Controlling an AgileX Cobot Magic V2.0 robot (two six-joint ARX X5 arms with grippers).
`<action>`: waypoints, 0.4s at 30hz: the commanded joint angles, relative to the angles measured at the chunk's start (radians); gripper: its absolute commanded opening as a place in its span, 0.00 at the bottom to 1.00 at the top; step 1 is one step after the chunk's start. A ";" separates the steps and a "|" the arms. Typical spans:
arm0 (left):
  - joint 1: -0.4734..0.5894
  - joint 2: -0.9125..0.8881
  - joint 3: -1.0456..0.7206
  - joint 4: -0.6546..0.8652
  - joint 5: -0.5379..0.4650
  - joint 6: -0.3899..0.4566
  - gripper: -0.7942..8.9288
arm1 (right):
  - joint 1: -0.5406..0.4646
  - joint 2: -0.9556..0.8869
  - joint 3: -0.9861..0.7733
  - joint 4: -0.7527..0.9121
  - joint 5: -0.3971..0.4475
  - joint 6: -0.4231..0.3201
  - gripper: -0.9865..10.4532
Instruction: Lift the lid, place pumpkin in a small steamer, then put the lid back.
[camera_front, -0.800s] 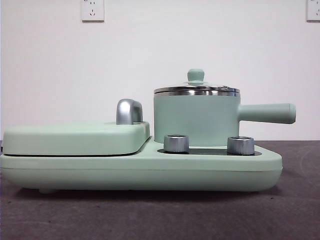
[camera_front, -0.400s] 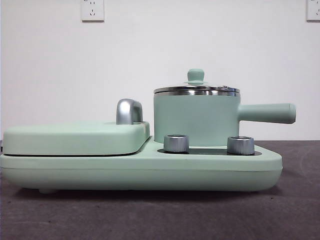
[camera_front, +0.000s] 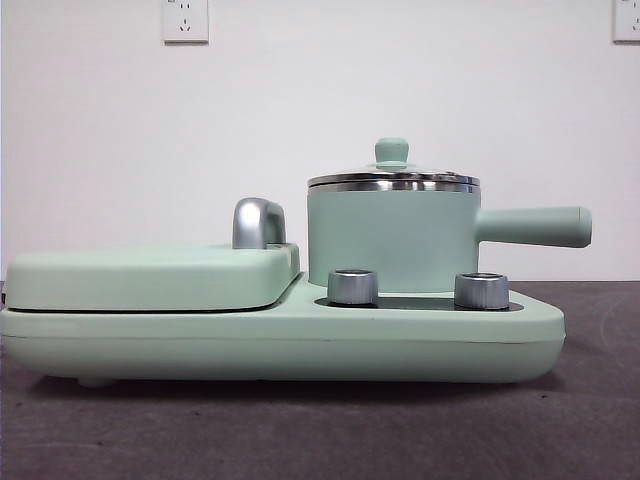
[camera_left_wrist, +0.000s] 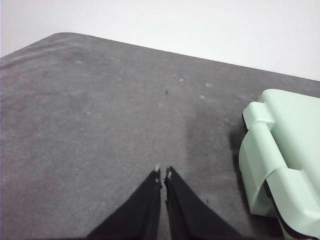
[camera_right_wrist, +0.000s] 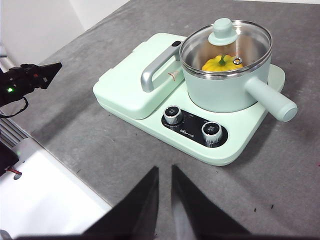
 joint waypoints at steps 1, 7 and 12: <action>0.003 -0.002 -0.019 -0.004 0.000 0.017 0.10 | 0.005 0.003 0.008 0.011 0.000 0.009 0.12; 0.003 -0.002 -0.019 -0.004 0.000 0.016 0.10 | -0.095 0.000 -0.094 0.138 0.003 -0.022 0.11; 0.003 -0.002 -0.019 -0.004 0.000 0.017 0.10 | -0.293 -0.046 -0.371 0.521 0.004 -0.122 0.11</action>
